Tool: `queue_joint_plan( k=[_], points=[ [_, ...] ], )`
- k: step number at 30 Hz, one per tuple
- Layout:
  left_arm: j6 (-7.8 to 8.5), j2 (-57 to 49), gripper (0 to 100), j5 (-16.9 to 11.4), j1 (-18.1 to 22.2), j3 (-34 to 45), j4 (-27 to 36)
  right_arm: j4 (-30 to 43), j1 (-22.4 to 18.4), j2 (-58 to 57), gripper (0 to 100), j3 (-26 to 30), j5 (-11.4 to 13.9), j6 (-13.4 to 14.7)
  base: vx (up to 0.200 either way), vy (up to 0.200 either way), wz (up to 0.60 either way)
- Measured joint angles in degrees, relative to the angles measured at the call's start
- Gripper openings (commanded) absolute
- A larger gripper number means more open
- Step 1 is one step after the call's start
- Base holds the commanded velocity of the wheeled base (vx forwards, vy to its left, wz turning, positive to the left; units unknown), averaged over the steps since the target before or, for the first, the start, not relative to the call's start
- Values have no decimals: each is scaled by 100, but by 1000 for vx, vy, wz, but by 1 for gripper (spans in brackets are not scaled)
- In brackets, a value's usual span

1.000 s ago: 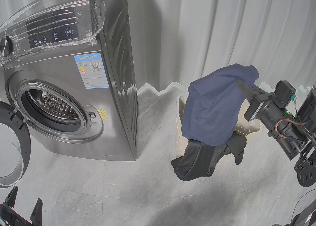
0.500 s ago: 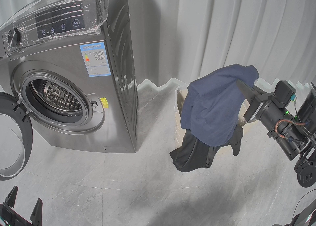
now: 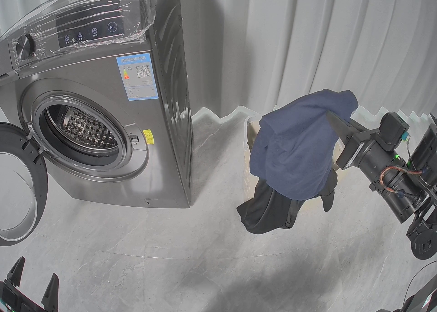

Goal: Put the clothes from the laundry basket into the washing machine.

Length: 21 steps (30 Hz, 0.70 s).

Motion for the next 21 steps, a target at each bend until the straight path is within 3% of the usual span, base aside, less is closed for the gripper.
queue_joint_plan(
  k=[18,21],
  points=[
    [0,0,100,0,0,0,4,2,34,-57,0,-16,16,0,0,200,0],
    [0,0,100,0,5,0,2,-9,83,-59,0,-18,16,7,0,0,0]
  ],
)
